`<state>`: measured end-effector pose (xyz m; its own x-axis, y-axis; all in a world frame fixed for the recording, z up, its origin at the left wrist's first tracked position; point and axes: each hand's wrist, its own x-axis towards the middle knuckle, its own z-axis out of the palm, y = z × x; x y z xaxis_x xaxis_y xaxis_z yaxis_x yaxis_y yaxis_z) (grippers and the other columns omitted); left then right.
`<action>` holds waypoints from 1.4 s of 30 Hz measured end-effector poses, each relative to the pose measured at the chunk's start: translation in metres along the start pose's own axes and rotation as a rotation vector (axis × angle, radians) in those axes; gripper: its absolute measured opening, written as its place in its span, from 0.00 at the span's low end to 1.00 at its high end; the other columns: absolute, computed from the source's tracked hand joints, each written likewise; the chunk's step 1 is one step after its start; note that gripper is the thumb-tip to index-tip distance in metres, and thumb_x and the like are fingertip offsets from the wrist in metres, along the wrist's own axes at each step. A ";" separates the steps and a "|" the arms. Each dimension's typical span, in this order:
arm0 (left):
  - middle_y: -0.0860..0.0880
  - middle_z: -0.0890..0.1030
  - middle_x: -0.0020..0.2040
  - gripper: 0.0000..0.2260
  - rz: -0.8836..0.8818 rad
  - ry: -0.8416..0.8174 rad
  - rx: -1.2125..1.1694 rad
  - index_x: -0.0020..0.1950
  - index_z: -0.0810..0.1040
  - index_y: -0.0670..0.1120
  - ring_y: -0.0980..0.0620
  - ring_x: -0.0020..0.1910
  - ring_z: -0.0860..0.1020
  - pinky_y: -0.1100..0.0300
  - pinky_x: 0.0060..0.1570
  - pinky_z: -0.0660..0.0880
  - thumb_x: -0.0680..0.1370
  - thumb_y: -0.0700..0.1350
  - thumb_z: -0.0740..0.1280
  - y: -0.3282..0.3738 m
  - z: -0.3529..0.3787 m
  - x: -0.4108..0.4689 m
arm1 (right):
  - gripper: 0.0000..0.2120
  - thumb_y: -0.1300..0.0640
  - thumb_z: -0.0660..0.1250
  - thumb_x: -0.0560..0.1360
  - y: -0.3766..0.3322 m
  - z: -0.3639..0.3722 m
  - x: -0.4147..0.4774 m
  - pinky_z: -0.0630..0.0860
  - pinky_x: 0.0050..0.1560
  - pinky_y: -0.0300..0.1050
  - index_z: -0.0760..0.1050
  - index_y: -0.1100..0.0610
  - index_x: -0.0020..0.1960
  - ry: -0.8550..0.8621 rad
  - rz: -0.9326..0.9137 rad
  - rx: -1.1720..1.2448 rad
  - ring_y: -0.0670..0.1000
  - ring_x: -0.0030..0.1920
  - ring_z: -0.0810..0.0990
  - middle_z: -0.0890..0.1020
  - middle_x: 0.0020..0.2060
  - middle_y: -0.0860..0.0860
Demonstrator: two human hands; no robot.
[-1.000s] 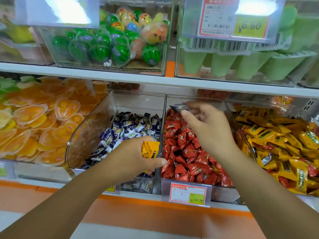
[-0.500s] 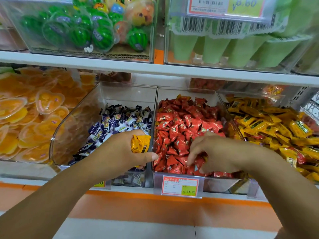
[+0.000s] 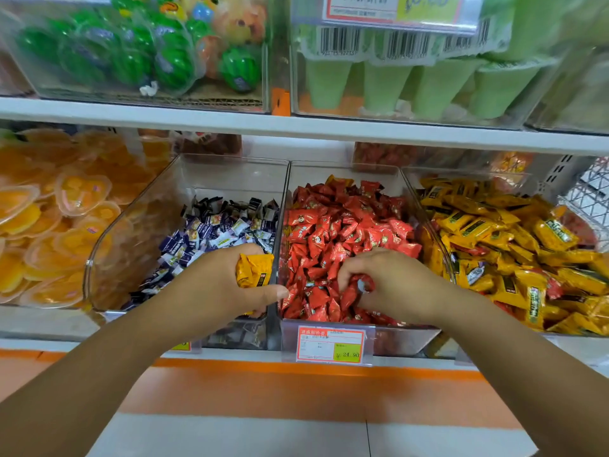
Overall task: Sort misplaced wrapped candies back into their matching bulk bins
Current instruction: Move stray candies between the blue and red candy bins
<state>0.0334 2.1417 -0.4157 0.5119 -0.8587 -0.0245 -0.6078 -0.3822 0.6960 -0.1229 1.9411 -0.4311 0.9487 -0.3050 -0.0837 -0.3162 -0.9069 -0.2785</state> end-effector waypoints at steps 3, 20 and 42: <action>0.52 0.82 0.32 0.16 -0.004 -0.005 0.004 0.38 0.71 0.48 0.48 0.33 0.79 0.57 0.38 0.76 0.71 0.58 0.71 -0.001 0.000 0.001 | 0.16 0.62 0.73 0.72 0.000 -0.008 -0.004 0.73 0.36 0.39 0.78 0.41 0.50 0.048 0.018 0.318 0.44 0.30 0.72 0.81 0.48 0.45; 0.53 0.83 0.36 0.15 -0.037 -0.048 0.010 0.45 0.73 0.49 0.54 0.34 0.80 0.53 0.43 0.78 0.72 0.59 0.70 0.002 -0.003 -0.003 | 0.10 0.60 0.74 0.71 -0.029 -0.025 0.008 0.66 0.33 0.28 0.83 0.46 0.46 0.122 0.168 0.543 0.38 0.28 0.73 0.78 0.30 0.40; 0.50 0.83 0.36 0.13 -0.021 -0.092 -0.059 0.45 0.74 0.49 0.51 0.34 0.80 0.48 0.41 0.78 0.73 0.57 0.70 -0.001 -0.004 -0.001 | 0.13 0.45 0.70 0.73 -0.045 -0.004 0.024 0.52 0.72 0.46 0.78 0.38 0.56 -0.181 -0.210 0.038 0.41 0.69 0.56 0.67 0.68 0.38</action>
<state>0.0359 2.1437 -0.4136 0.4647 -0.8794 -0.1030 -0.5593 -0.3818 0.7358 -0.0864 1.9733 -0.4164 0.9807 -0.0514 -0.1886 -0.1149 -0.9321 -0.3434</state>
